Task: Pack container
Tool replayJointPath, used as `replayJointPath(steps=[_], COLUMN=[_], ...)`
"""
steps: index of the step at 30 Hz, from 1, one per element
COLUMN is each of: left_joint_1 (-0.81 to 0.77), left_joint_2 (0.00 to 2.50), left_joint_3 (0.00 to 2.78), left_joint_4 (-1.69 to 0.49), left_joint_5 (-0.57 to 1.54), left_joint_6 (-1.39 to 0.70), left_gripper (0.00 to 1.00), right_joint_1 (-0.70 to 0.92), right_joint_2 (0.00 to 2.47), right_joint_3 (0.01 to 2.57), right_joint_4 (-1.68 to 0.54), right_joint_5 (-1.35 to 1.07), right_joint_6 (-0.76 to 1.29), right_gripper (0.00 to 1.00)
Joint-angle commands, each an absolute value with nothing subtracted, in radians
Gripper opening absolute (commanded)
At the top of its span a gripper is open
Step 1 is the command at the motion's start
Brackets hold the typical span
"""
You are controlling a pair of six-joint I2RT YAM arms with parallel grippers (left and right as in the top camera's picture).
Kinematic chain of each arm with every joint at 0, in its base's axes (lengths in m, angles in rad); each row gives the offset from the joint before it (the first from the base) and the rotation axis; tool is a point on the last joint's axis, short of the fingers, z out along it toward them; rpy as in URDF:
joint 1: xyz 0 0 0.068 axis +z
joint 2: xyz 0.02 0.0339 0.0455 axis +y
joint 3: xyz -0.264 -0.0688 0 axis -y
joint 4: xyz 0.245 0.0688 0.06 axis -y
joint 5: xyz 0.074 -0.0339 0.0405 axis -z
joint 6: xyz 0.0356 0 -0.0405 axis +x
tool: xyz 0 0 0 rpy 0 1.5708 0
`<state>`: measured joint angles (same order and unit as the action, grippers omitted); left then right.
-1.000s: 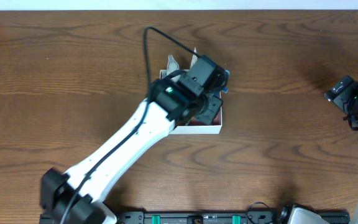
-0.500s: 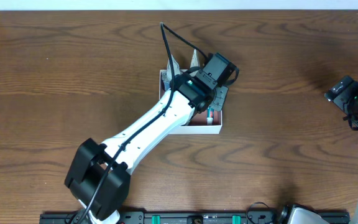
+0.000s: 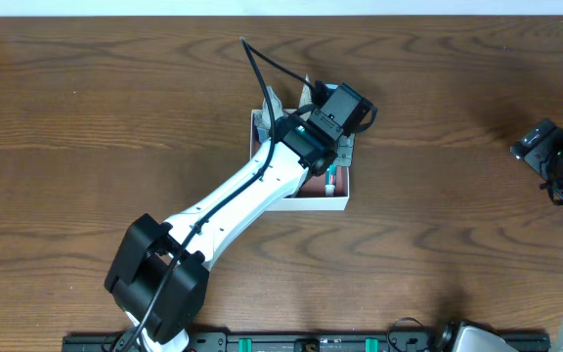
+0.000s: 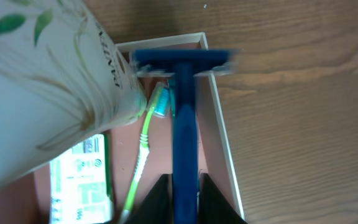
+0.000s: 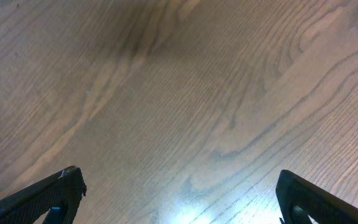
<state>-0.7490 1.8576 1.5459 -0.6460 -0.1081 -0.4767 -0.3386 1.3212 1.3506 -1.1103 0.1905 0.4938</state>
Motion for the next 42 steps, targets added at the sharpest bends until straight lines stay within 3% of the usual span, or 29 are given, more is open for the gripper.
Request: replayJointPath(steps=[1,4,22,26,29,31,42], left_joint_1=[-0.748,-0.748,-0.748,-0.748,-0.748,-0.748,-0.748], left_joint_2=[1.874,1.874,1.726,1.619,1.539,1.480,1.199], left_joint_3=[1.542,1.542,1.542,1.542,1.542,1.542,1.542], left_joint_4=[-0.645,-0.645,-0.733,-0.785,-0.793,-0.808,-0.892], left_joint_5=[-0.124,-0.123,-0.124,-0.124,-0.125,-0.125,-0.191], left_joint_6=[-0.496,-0.496,-0.491,-0.491,-0.491,-0.488,-0.247], left_gripper=[0.37,0.44,0.44,0.66,0.71,0.98,0.98], right_joint_1=[-0.348,-0.348,-0.348,-0.348,-0.348,-0.348,-0.348], right_joint_2=[1.323,1.323,1.323,1.323,1.323,1.323,1.323], right_joint_3=[1.353,1.353,1.353,1.353,1.353,1.353,1.353], right_joint_4=[-1.111,-1.111,-1.111,-1.111,-1.111,-1.111,-1.111], right_joint_5=[0.194,0.194,0.194,0.194,0.194,0.194,0.194], right_joint_6=[0.508,0.508,0.508,0.508,0.508,0.508,0.508], right_gripper=[0.99,0.99,0.99,0.99,0.99,0.99,0.99])
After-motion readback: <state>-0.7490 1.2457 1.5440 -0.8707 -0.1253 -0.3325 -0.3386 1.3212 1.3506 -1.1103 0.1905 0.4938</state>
